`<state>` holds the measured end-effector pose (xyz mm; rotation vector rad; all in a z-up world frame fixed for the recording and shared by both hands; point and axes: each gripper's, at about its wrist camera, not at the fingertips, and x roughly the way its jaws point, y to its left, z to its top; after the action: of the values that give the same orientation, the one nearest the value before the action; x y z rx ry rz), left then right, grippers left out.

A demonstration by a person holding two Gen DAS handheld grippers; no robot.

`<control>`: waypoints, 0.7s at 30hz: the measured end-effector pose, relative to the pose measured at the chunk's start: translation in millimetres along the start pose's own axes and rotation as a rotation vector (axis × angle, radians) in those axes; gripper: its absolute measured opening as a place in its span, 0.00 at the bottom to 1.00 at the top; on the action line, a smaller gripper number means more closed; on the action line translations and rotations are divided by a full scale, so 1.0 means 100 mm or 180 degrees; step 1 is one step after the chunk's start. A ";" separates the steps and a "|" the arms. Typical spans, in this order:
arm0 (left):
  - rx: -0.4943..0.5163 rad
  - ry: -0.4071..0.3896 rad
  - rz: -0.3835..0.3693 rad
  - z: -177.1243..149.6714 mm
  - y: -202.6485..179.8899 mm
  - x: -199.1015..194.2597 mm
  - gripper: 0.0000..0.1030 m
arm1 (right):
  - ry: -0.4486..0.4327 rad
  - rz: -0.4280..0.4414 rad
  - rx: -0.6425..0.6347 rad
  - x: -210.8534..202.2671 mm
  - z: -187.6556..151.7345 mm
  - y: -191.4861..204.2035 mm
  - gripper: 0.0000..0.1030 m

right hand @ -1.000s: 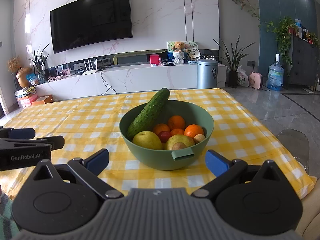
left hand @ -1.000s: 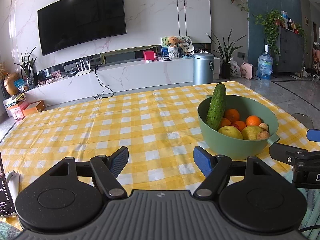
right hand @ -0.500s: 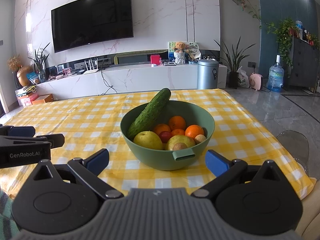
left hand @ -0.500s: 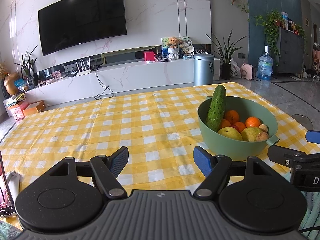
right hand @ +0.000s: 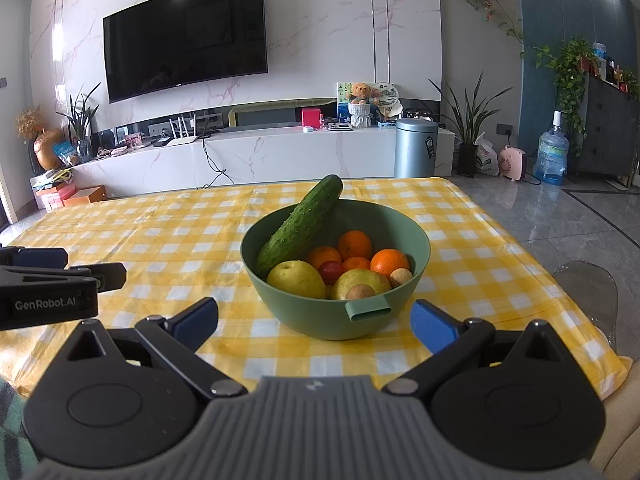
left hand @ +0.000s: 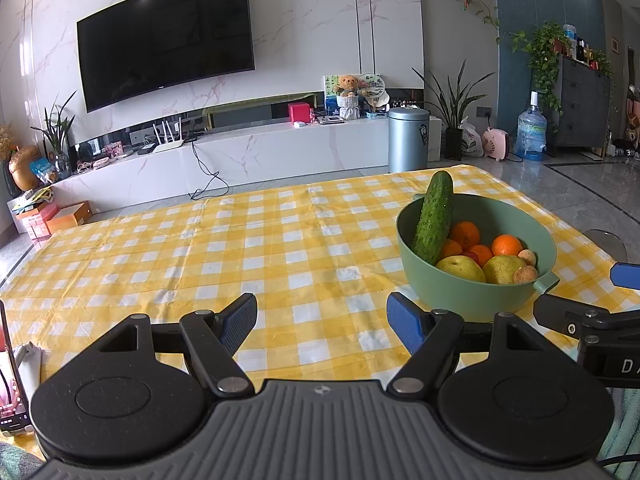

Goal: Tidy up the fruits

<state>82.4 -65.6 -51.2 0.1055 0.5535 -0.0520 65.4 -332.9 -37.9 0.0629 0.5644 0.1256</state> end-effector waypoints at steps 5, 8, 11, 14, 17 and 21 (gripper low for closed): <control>-0.0009 -0.0003 -0.0011 0.00 0.00 0.00 0.84 | 0.0000 -0.0002 -0.0002 0.00 0.00 0.00 0.96; -0.0030 -0.0009 -0.0031 0.02 0.00 -0.01 0.84 | 0.0000 -0.0004 -0.0006 0.00 0.00 0.00 0.96; -0.0048 -0.0036 -0.0019 0.02 0.01 -0.03 0.84 | 0.0009 -0.0005 -0.0016 0.01 -0.01 0.00 0.96; -0.0029 -0.0065 0.0005 0.02 0.00 -0.04 0.84 | 0.0011 -0.0008 -0.0023 0.01 -0.02 0.00 0.96; -0.0022 -0.0072 0.0007 0.02 0.01 -0.03 0.84 | 0.0015 -0.0011 -0.0027 0.01 -0.01 0.00 0.96; -0.0021 -0.0075 0.0001 0.02 0.00 -0.03 0.84 | 0.0026 -0.0014 -0.0034 0.01 -0.01 0.00 0.96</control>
<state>80.7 -65.3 -48.0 0.0983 0.5300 -0.0510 65.5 -332.9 -39.3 0.0509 0.5718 0.1247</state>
